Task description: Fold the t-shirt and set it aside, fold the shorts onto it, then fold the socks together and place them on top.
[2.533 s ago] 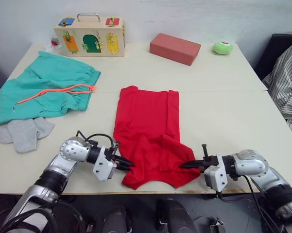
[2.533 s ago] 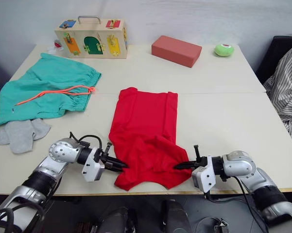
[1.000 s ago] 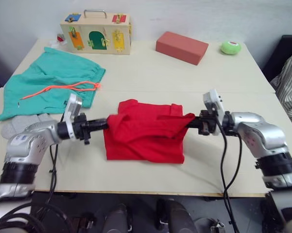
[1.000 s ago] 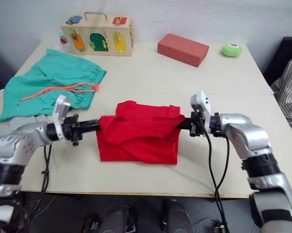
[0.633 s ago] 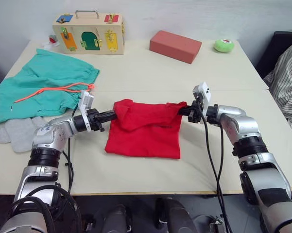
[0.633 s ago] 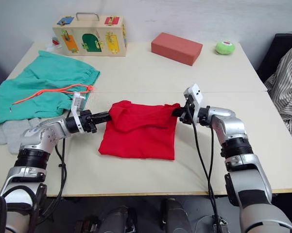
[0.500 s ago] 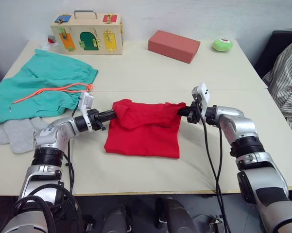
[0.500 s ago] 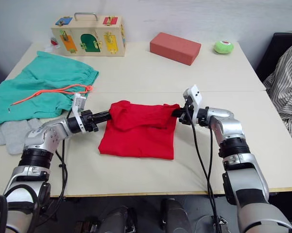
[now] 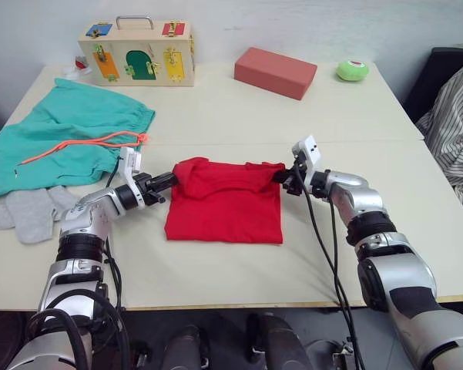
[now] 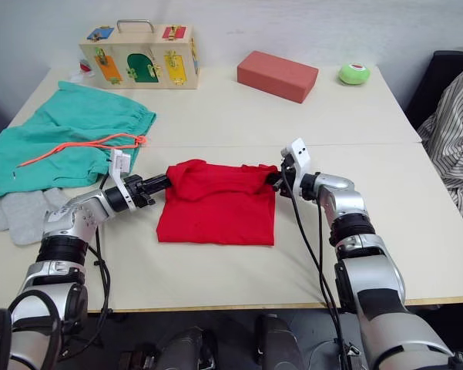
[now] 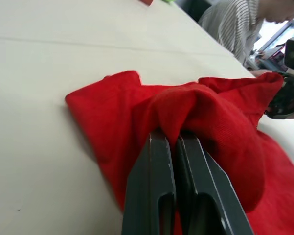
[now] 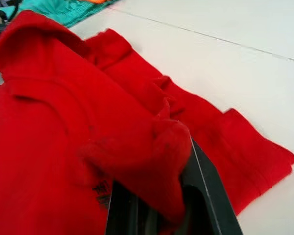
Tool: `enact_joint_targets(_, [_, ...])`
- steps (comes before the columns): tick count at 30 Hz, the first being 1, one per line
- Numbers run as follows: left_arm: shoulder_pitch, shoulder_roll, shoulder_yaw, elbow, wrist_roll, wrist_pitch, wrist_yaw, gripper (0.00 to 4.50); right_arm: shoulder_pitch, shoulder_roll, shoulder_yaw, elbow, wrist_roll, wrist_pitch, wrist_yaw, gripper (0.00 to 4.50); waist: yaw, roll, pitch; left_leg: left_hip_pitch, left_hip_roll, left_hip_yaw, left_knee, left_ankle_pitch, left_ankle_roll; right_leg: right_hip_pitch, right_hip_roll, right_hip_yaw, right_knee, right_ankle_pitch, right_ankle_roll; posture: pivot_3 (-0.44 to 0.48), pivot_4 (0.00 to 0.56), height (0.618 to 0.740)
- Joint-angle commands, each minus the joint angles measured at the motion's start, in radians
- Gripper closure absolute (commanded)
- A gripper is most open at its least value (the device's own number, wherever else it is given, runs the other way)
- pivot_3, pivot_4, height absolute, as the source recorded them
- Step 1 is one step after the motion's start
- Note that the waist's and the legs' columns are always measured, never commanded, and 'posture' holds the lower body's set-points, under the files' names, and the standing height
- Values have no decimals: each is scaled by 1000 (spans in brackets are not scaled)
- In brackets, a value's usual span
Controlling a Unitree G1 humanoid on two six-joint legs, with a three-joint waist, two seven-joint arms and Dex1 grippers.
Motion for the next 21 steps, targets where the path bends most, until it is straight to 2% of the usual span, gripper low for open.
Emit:
enact_joint_targets(1, [-31,-6,18,46,20,-38,7,4490,-45,6,-53,36,3,1,-32,4258,-3,0,0,0,0,0,0,0,0,0,0,0,1,0,0,0,150,740])
enact_joint_targets(5, [-56,-14,35,102,49,-116,55,3513,-52,7,-56,49,-33,-26,-90,3185,-14,0,0,-1,0,1,0,0,0,-2,0,1,1,0,0,0,150,740])
enact_joint_targets(8, [-67,-10,63,128,55,-182,89,2503,-53,-1,-77,61,-57,-105,-189,2025,-19,0,0,-1,0,1,0,0,0,-2,0,1,1,0,0,0,150,740])
enact_joint_targets(9, [-69,-9,71,132,55,-197,99,2281,-55,-3,-88,65,-57,-123,-211,1792,-20,0,0,-1,0,1,0,0,0,-2,0,1,1,0,0,0,150,740])
enact_joint_targets(14, [-57,-4,117,116,83,-359,215,695,-52,-21,-176,51,-20,-178,-259,39,-20,0,0,-2,1,1,0,0,-1,-3,0,1,1,0,0,0,150,740])
enact_joint_targets(16, [-34,4,116,77,86,-391,191,62,-24,-26,-198,-7,4,-185,-209,0,-20,0,0,-2,0,1,0,0,-1,-3,0,1,1,0,0,0,150,740])
enact_joint_targets(19, [94,48,82,-145,81,-482,31,24,126,-63,-162,-310,73,-134,19,0,-20,0,0,-3,1,1,-1,0,-1,-3,1,1,0,0,0,0,150,740])
enact_joint_targets(21, [180,86,65,-288,72,-505,-54,24,228,-97,-117,-503,90,-99,106,0,-19,0,0,-4,1,0,-2,0,-1,-4,1,1,-1,0,0,0,150,740])
